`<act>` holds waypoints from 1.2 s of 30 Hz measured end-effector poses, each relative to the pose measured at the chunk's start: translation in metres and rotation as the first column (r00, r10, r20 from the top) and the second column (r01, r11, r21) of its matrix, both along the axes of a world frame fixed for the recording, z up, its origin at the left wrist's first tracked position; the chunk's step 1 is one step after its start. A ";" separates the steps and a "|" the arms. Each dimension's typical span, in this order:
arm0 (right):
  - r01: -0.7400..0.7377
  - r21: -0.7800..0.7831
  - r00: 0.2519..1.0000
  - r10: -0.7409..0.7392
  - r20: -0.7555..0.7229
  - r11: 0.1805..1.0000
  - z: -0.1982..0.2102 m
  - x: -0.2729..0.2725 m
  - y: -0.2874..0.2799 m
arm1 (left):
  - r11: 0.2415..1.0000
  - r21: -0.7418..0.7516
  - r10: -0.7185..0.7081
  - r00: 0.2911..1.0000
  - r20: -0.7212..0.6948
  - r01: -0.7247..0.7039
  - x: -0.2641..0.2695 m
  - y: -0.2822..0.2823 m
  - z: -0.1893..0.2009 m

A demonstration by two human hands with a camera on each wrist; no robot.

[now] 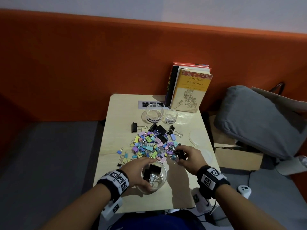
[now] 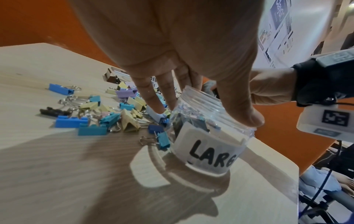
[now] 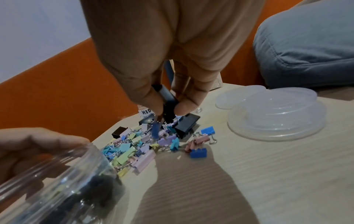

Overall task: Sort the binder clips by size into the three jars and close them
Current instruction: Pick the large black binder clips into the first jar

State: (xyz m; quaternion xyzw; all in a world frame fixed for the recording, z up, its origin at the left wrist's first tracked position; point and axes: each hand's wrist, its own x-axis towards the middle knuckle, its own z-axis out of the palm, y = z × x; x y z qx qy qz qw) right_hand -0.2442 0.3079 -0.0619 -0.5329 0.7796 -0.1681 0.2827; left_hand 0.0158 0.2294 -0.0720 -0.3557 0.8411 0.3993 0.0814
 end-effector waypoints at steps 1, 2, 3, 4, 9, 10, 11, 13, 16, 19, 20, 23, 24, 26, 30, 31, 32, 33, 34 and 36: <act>0.013 -0.022 1.000 -0.012 0.016 1.000 0.001 0.000 0.001 | 1.000 -0.002 -0.002 1.000 0.003 0.002 0.000 0.000 0.000; 0.031 -0.044 0.999 -0.029 0.042 0.999 0.002 -0.001 0.001 | 1.000 -0.002 -0.002 1.000 0.005 0.002 0.000 0.000 0.000; 0.054 -0.063 0.996 -0.050 0.074 0.997 0.003 -0.001 0.002 | 1.000 -0.002 0.001 1.000 0.006 -0.001 0.000 0.000 0.000; 0.077 -0.074 0.992 -0.069 0.107 0.994 0.004 0.000 0.002 | 1.000 -0.002 0.005 1.000 0.008 -0.005 0.000 0.001 0.000; 0.057 -0.146 0.983 -0.030 0.179 0.988 0.010 0.005 0.001 | 1.000 0.004 0.021 1.000 0.004 -0.021 -0.001 0.001 0.001; 0.015 -0.167 0.989 0.010 0.151 0.986 0.011 0.006 0.001 | 1.000 0.007 0.022 1.000 0.003 -0.022 -0.001 0.001 0.001; -0.035 -0.174 0.992 0.055 0.113 0.984 0.012 0.008 0.001 | 1.000 0.008 0.021 1.000 0.005 -0.021 -0.001 0.001 0.001; -0.087 -0.166 0.990 0.104 0.091 0.982 0.015 0.009 0.000 | 1.000 0.007 0.019 1.000 0.011 -0.019 -0.001 0.001 0.002; -0.043 -0.166 0.977 0.077 0.201 0.985 0.019 0.009 0.001 | 1.000 0.013 0.026 1.000 0.008 -0.026 -0.002 0.001 0.002; -0.077 -0.126 0.956 0.110 0.273 0.989 0.027 0.014 0.002 | 1.000 0.018 0.019 1.000 0.011 -0.019 0.000 0.001 0.002; -0.106 -0.109 0.946 0.134 0.295 0.988 0.029 0.016 0.003 | 1.000 0.018 0.014 1.000 0.014 -0.014 0.000 0.001 0.002; -0.196 -0.057 0.910 0.203 0.362 0.979 0.034 0.020 0.003 | 1.000 0.014 0.016 1.000 0.005 -0.016 0.000 0.002 0.003; -0.239 -0.040 0.904 0.238 0.356 0.970 0.034 0.023 0.002 | 1.000 0.012 0.017 1.000 0.001 -0.017 0.000 0.002 0.003; -0.327 -0.002 0.913 0.317 0.257 0.945 0.032 0.030 0.000 | 1.000 0.008 0.020 1.000 -0.001 -0.020 0.000 0.002 0.003; -0.463 0.033 0.887 0.462 0.024 0.886 0.026 0.052 -0.004 | 0.999 0.022 0.029 0.999 -0.021 -0.028 0.000 0.002 0.002; -0.485 0.039 0.874 0.485 -0.009 0.874 0.024 0.056 -0.004 | 0.999 0.027 0.029 0.999 -0.021 -0.028 0.000 0.002 0.003; -0.509 0.035 0.859 0.510 -0.036 0.860 0.023 0.060 -0.004 | 0.999 0.030 0.030 0.999 -0.019 -0.029 0.000 0.002 0.003; -0.532 0.035 0.844 0.533 -0.060 0.846 0.022 0.064 -0.004 | 0.999 0.033 0.031 0.999 -0.015 -0.030 0.000 0.002 0.004; -0.556 0.036 0.826 0.557 -0.084 0.830 0.021 0.067 -0.004 | 0.999 0.037 0.032 0.999 -0.015 -0.031 -0.001 0.001 0.004; -0.598 0.076 0.781 0.602 -0.169 0.798 0.020 0.075 -0.004 | 0.999 0.037 0.033 0.999 -0.020 -0.032 -0.001 0.001 0.005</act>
